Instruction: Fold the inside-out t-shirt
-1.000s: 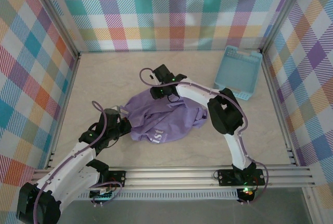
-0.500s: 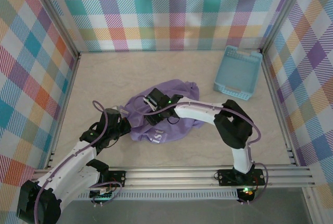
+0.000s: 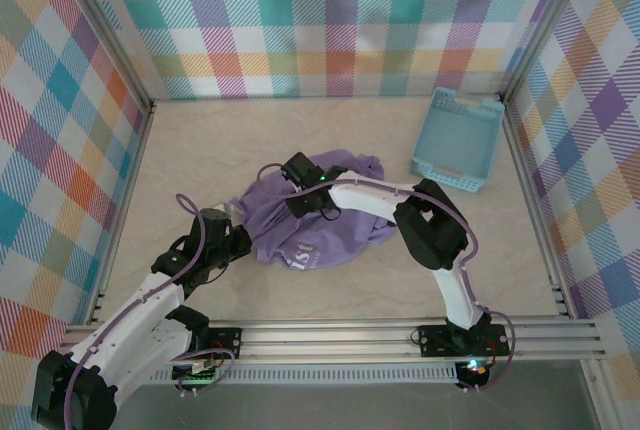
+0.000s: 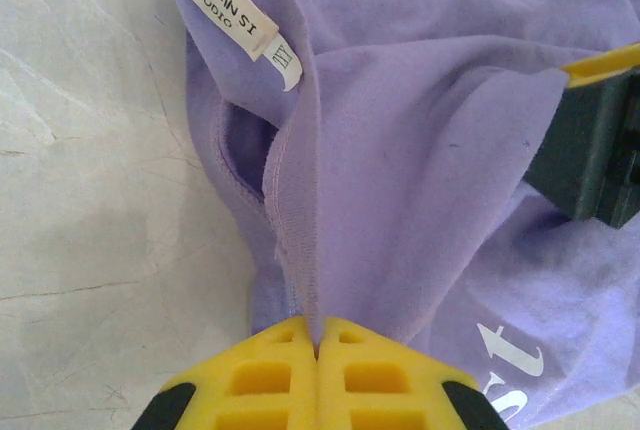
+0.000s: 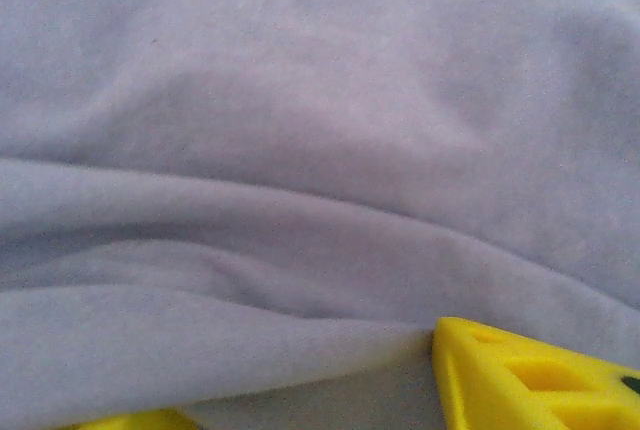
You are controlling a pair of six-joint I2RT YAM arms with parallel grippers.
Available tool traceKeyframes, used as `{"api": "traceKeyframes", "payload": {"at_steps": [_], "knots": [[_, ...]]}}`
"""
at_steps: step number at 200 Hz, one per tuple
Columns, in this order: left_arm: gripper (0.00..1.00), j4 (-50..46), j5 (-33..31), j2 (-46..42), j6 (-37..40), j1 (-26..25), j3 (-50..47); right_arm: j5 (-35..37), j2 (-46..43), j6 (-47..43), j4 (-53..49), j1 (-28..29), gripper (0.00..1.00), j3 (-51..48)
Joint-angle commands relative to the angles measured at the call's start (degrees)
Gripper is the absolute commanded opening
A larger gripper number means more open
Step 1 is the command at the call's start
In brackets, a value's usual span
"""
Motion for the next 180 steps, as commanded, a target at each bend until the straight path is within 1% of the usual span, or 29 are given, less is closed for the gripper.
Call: {"api": "traceKeyframes", "payload": {"at_steps": [1,20,38,58,82,100,117,154,180], "knots": [[0.0,-0.51,-0.36,-1.02,-0.29,-0.05,-0.87,0.48,0.65,1.24,-0.45,-1.13,0.62,2.32],[0.0,-0.5,-0.64,-1.17,-0.42,-0.05,-0.93,0.49,1.14,0.51,-1.24,-1.68,0.61,3.65],[0.0,-0.73,-0.75,-1.09,-0.35,-0.05,-0.76,-0.39,1.05,-0.5,-1.3,-1.97,0.64,3.44],[0.0,-0.85,-0.99,-1.3,-0.26,-0.05,-0.74,-0.38,1.24,-0.45,-1.28,-2.71,0.64,3.33],[0.0,-1.56,-1.59,-1.57,-0.19,-0.05,-0.59,-2.6,0.91,0.76,-1.02,-4.32,0.6,3.32],[0.0,-3.29,-3.55,-1.52,-0.31,-0.05,-0.16,-5.9,-0.3,0.3,-0.85,-4.68,0.52,2.96],[0.0,-4.41,-5.28,-1.06,-0.28,-0.05,0.3,-7.95,-1.66,-0.22,0.04,-4.71,0.42,1.87],[0.0,-5.4,-7.25,0.99,-0.04,0.04,1.88,-10.54,-4.33,-1.32,-0.1,-4.83,0.14,-0.49],[0.0,-7.36,-10.99,5.57,0.95,0.71,5.13,-14.75,-9.26,-0.81,1.88,-4.73,0.03,-5.32]]}}
